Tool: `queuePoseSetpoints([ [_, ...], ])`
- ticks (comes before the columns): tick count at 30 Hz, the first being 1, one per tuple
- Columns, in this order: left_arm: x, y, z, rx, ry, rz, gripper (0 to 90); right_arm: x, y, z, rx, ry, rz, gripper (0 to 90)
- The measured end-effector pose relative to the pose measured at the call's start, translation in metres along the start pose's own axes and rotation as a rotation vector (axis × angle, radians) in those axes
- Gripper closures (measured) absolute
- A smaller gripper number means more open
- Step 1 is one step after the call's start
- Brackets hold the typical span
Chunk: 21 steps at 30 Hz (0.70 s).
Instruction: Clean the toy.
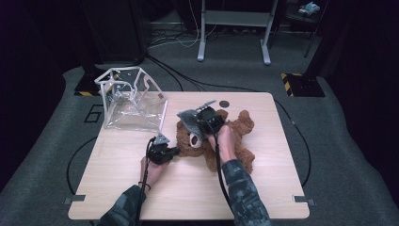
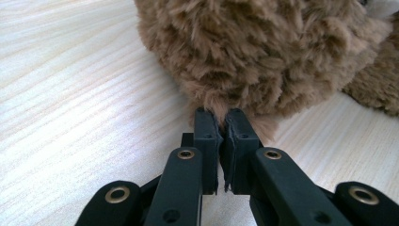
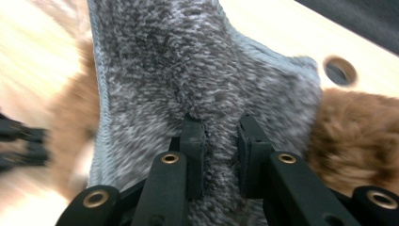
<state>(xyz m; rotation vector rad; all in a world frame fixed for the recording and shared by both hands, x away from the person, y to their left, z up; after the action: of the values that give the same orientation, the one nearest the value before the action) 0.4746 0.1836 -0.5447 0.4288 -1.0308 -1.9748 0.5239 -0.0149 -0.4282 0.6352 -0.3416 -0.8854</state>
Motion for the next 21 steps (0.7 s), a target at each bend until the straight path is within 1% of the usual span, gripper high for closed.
queuePoseSetpoints([
  [1, 0.0, 0.0, 0.0, 0.0, 0.004, -0.005, 84.9, 0.007, -0.006, 0.003, 0.009, -0.001, -0.032, 75.8],
  [2, 0.0, 0.0, -0.001, -0.009, 0.006, -0.014, 85.0, 0.02, -0.013, 0.009, 0.03, 0.003, -0.079, 75.9],
  [3, 0.0, 0.0, -0.001, -0.008, 0.006, -0.018, 85.1, 0.024, -0.015, 0.013, 0.034, -0.005, -0.091, 75.9],
  [4, 0.0, 0.0, -0.001, -0.008, 0.007, -0.018, 85.2, 0.027, -0.015, 0.018, 0.032, -0.03, -0.093, 75.9],
  [5, 0.0, 0.0, 0.0, -0.009, 0.007, -0.02, 85.2, 0.03, -0.015, 0.022, 0.04, -0.058, -0.083, 75.9],
  [6, 0.0, 0.0, 0.0, -0.004, 0.005, -0.017, 85.1, 0.033, -0.016, 0.026, 0.044, -0.074, -0.084, 75.8],
  [8, -0.001, 0.0, 0.0, -0.006, 0.007, -0.018, 85.1, 0.037, -0.018, 0.034, 0.049, -0.115, -0.1, 75.9],
  [9, -0.001, 0.0, 0.0, -0.006, 0.007, -0.018, 85.1, 0.037, -0.018, 0.034, 0.049, -0.115, -0.1, 75.9],
  [11, -0.001, 0.0, 0.0, -0.007, 0.006, -0.015, 85.1, 0.044, -0.02, 0.039, 0.06, -0.13, -0.118, 75.9],
  [12, -0.001, 0.0, 0.0, -0.006, 0.005, -0.016, 85.1, 0.049, -0.022, 0.046, 0.063, -0.186, -0.112, 76.0],
  [13, 0.0, 0.0, 0.0, 0.002, 0.01, -0.008, 85.1, 0.049, -0.022, 0.046, 0.063, -0.186, -0.112, 76.0],
  [14, -0.001, 0.0, 0.0, 0.0, 0.007, -0.004, 85.1, 0.052, -0.024, 0.05, 0.074, -0.195, -0.115, 76.0],
  [15, -0.001, 0.0, 0.0, -0.003, 0.009, -0.003, 85.0, 0.055, -0.025, 0.054, 0.085, -0.202, -0.134, 76.0],
  [16, -0.001, 0.0, 0.0, 0.003, 0.012, -0.004, 85.0, 0.058, -0.027, 0.057, 0.089, -0.205, -0.138, 76.0],
  [18, 0.0, 0.0, 0.0, 0.004, 0.013, -0.003, 84.8, 0.062, -0.031, 0.061, 0.097, -0.209, -0.162, 76.0],
  [20, -0.001, 0.0, 0.0, 0.001, 0.01, -0.001, 83.9, 0.064, -0.035, 0.061, 0.089, -0.212, -0.169, 75.9],
  [21, -0.001, 0.0, 0.0, 0.002, 0.011, 0.0, 83.4, 0.064, -0.036, 0.058, 0.077, -0.2, -0.163, 76.0],
])
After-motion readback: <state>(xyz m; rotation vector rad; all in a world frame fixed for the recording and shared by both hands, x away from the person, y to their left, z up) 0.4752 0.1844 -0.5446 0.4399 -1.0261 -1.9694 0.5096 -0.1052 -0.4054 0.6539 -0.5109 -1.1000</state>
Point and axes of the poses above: each handheld gripper's, and its own axes: z roughly backward along the jaws, y roughly out of its top, x roughly to its right, the point moved 3 cm from there along -z, roughly forward along the jaws, and after that the axes turned 8 degrees about y, right-handed, at the moved point
